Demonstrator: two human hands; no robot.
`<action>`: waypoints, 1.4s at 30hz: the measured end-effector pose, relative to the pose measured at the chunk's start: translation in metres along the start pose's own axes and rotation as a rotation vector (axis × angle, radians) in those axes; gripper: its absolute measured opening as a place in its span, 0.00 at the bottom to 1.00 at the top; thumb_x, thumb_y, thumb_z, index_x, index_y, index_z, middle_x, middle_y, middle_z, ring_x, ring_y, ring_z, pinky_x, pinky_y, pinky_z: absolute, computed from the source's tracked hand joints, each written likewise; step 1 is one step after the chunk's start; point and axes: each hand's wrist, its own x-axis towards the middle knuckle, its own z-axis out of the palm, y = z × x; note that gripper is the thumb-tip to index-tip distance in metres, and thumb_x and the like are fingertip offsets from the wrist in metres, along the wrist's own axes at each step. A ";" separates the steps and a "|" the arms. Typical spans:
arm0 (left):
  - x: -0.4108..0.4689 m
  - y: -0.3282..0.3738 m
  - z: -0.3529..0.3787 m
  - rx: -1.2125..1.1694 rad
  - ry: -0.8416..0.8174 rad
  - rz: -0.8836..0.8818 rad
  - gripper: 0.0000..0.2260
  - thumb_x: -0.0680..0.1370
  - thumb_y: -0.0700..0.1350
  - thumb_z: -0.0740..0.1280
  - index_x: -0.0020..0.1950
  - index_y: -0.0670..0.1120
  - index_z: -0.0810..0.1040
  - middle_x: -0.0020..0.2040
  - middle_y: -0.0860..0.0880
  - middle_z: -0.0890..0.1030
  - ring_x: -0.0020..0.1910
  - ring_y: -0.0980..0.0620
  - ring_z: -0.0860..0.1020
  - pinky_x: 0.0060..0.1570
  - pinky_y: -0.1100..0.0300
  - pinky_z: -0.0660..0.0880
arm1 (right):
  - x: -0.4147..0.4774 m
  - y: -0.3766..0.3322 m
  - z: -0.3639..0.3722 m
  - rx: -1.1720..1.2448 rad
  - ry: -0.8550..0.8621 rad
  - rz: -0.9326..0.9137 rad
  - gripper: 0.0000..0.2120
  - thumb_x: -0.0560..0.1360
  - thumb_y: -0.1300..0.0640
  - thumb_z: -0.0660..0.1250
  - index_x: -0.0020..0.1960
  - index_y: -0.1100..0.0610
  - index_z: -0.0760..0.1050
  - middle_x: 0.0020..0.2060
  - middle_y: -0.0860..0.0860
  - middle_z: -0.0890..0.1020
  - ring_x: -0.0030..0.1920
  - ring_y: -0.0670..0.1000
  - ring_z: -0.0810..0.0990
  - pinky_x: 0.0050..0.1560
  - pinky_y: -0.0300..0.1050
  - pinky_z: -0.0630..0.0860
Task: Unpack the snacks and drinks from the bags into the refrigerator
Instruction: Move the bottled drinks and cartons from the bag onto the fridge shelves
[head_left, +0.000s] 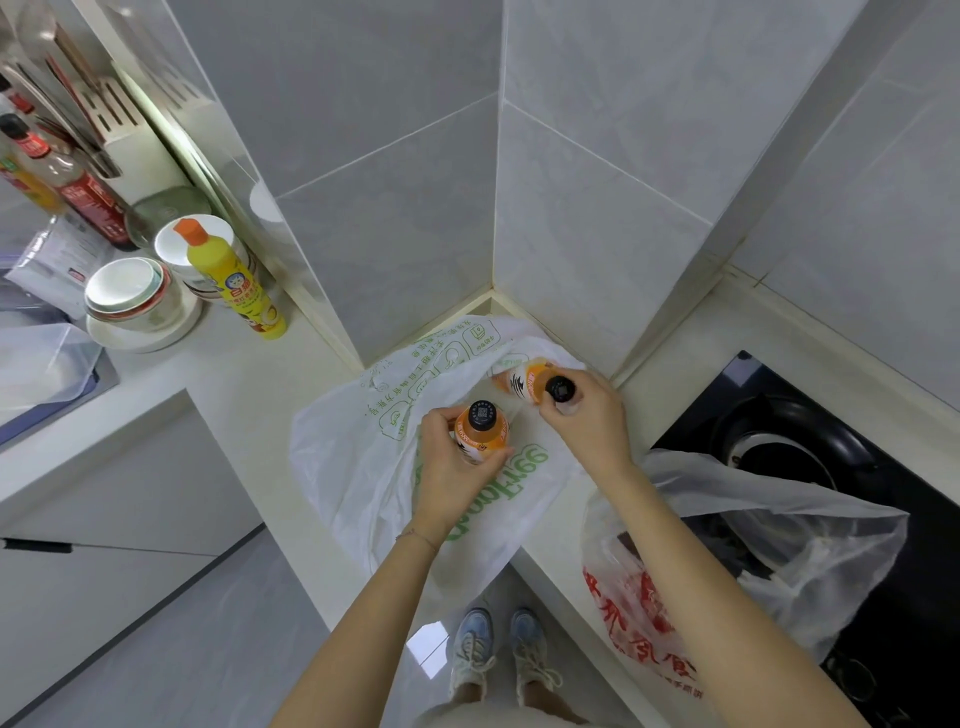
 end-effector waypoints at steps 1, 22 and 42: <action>0.000 0.001 0.000 0.001 0.000 -0.001 0.29 0.64 0.51 0.80 0.55 0.59 0.66 0.54 0.53 0.72 0.55 0.55 0.75 0.54 0.55 0.76 | 0.003 -0.005 -0.003 -0.001 -0.001 -0.009 0.12 0.68 0.60 0.74 0.51 0.59 0.80 0.42 0.50 0.79 0.43 0.49 0.76 0.44 0.41 0.74; -0.014 0.009 0.004 0.014 0.014 0.041 0.25 0.71 0.45 0.77 0.62 0.49 0.68 0.55 0.54 0.71 0.57 0.64 0.71 0.53 0.75 0.67 | -0.024 -0.005 0.001 0.429 -0.429 0.292 0.33 0.68 0.68 0.75 0.65 0.47 0.65 0.61 0.46 0.75 0.62 0.40 0.75 0.62 0.39 0.73; -0.015 0.006 -0.005 -0.082 -0.103 -0.074 0.27 0.70 0.39 0.76 0.60 0.60 0.68 0.53 0.65 0.77 0.54 0.62 0.77 0.55 0.52 0.78 | -0.049 -0.013 0.003 0.346 -0.215 0.396 0.35 0.64 0.60 0.80 0.63 0.51 0.64 0.54 0.45 0.78 0.56 0.49 0.79 0.55 0.43 0.76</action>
